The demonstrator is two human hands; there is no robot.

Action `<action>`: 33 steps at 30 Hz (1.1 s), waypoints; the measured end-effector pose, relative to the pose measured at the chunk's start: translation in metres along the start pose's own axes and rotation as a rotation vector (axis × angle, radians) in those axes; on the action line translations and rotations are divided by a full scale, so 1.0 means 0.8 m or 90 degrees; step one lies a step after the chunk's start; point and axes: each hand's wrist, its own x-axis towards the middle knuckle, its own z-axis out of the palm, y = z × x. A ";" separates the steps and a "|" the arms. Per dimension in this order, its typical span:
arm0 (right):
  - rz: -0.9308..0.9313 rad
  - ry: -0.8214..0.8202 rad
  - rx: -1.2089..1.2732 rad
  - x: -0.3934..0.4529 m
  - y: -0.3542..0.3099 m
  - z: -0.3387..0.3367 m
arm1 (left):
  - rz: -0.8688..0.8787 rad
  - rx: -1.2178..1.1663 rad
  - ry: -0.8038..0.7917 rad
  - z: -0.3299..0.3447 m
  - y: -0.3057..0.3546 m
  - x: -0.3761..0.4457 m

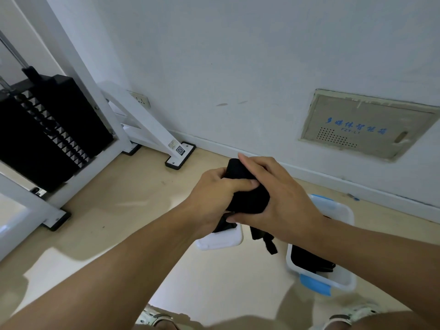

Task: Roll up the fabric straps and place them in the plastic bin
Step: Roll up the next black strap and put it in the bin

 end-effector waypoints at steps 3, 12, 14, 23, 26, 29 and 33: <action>-0.022 0.042 0.001 0.002 -0.002 -0.003 | -0.028 -0.076 -0.018 0.001 0.007 -0.004; 0.040 -0.015 0.031 0.007 -0.011 -0.006 | -0.031 -0.160 -0.004 0.008 0.006 -0.005; 0.036 -0.021 0.001 0.009 -0.012 -0.009 | -0.016 -0.154 -0.005 0.008 0.003 -0.005; -0.006 -0.085 -0.301 0.012 -0.006 0.003 | 0.061 0.340 0.179 0.003 -0.011 -0.009; -0.033 -0.099 -0.342 0.008 -0.014 0.013 | 0.060 0.484 0.141 0.007 -0.019 -0.006; -0.031 -0.133 -0.351 0.007 -0.022 0.012 | 0.018 0.411 0.148 0.001 -0.021 -0.001; -0.029 -0.136 -0.330 0.007 -0.027 0.009 | 0.012 0.329 0.143 0.004 -0.020 0.000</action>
